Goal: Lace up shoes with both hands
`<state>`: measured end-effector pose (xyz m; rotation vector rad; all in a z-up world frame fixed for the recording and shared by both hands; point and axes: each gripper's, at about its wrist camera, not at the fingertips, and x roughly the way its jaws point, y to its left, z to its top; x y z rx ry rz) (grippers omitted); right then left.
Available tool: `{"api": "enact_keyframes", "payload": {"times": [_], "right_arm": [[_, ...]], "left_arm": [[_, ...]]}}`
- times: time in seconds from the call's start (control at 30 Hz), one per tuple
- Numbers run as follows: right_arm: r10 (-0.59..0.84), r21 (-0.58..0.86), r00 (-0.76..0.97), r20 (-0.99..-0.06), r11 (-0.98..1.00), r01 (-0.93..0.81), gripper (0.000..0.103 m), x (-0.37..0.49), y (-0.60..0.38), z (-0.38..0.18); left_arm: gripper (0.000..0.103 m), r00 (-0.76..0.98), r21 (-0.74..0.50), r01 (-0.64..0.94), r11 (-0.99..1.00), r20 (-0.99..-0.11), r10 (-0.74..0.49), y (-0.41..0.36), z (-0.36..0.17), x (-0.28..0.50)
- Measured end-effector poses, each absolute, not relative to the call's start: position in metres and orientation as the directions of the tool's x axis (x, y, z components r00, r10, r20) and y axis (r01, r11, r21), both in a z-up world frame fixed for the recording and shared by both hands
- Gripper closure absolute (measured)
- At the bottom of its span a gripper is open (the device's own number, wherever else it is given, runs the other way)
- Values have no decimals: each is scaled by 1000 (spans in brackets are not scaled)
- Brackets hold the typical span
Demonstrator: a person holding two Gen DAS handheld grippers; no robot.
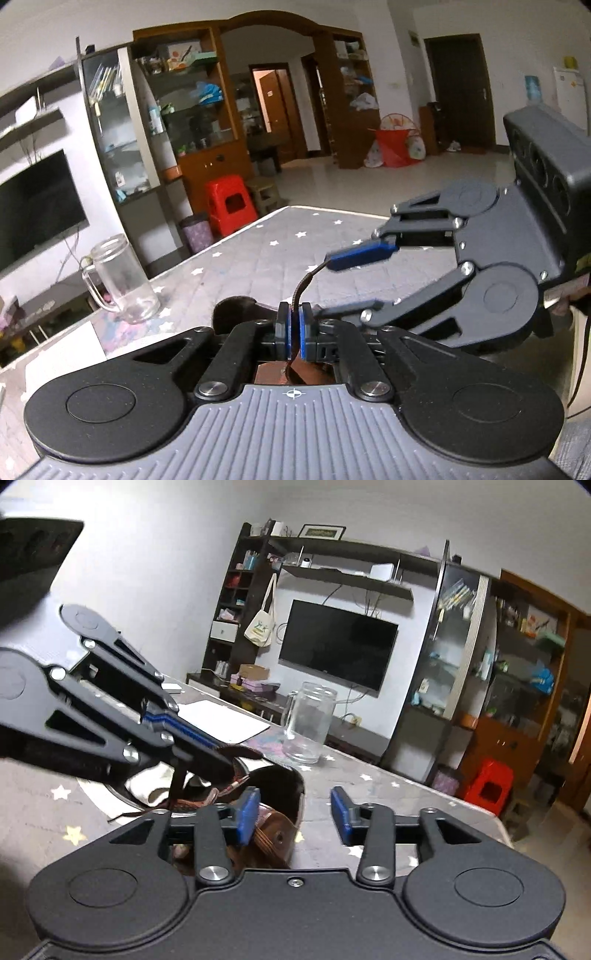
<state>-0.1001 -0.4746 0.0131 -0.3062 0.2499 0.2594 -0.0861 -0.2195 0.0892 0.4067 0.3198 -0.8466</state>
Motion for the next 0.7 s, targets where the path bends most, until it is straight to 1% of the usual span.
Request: {"api": "enact_keyframes", "payload": {"times": [0.07, 0.3, 0.37, 0.43, 0.5, 0.6, 0.7], "right_arm": [[214, -237, 929, -301, 927, -290, 53, -99, -476, 10], [197, -239, 926, -322, 929, -281, 53, -112, -482, 4], [183, -243, 933, -309, 933, -264, 53, -116, -483, 7], [165, -248, 936, -311, 937, -247, 50, -116, -484, 7], [157, -241, 939, -307, 941, -237, 50, -118, -487, 7], [146, -231, 942, -301, 948, -221, 50, -121, -490, 7], [135, -221, 946, -295, 954, -205, 50, -124, -494, 7]], "left_arm": [[99, 620, 228, 777, 587, -439, -650, -222, 89, -87], [98, 631, 281, 769, 575, -481, -609, -232, 81, -83], [98, 650, 332, 754, 566, -497, -575, -235, 77, -85], [98, 654, 363, 753, 549, -507, -561, -236, 74, -86], [98, 658, 399, 751, 526, -519, -546, -238, 68, -85], [98, 659, 444, 752, 488, -527, -536, -243, 63, -86], [98, 657, 463, 754, 466, -526, -541, -246, 61, -84]]}}
